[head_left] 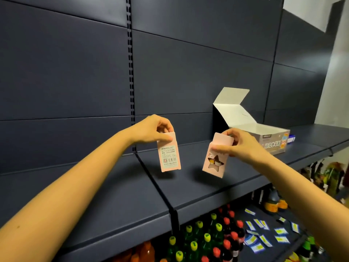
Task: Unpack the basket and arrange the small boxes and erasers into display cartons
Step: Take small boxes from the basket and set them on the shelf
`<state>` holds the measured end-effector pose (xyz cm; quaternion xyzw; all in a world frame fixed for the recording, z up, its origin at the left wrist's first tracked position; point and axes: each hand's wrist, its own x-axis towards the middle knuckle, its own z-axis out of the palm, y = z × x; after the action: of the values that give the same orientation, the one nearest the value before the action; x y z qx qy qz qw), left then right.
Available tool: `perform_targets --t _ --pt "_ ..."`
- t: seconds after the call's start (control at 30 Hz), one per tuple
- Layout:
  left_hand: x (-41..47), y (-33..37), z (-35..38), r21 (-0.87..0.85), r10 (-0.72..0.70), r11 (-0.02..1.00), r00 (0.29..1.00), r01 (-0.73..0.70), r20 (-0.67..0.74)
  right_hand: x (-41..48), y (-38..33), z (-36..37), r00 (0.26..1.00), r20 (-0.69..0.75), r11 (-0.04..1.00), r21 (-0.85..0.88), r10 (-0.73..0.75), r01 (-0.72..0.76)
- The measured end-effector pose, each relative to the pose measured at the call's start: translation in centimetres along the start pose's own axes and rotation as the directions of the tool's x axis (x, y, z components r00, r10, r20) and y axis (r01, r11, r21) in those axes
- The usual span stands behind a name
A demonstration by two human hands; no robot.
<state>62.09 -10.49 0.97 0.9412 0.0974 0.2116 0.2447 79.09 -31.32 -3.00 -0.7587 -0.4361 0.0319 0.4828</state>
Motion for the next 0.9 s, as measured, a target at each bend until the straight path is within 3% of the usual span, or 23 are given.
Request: perform_targets --t 0.23,0.5,0.67,0.8,0.9 --pt "7.5 -3.1 1.7 0.019 -0.080 0.997 0.996 0.080 0.028 8.5 4.3 -0.2 0.996 0.085 0.999 0.040 0.016 -0.020" --pt "10.4 -7.3 0.5 -0.044 -0.332 0.938 0.927 0.344 0.177 16.8 6.6 4.5 0.938 0.346 0.984 0.161 0.020 -0.080" --pt "11.4 -10.6 1.9 -0.021 -0.492 0.867 0.863 0.498 0.116 21.0 7.0 8.5 0.852 0.522 0.983 0.143 0.026 -0.117" --pt "11.5 -11.9 2.9 0.161 -0.562 0.813 0.826 0.559 -0.029 23.4 6.9 11.3 0.809 0.588 0.988 0.117 0.012 -0.100" --pt "10.3 -11.9 2.8 0.262 -0.562 0.769 0.812 0.583 -0.158 24.4 6.4 12.5 0.803 0.594 0.991 -0.076 -0.046 0.113"
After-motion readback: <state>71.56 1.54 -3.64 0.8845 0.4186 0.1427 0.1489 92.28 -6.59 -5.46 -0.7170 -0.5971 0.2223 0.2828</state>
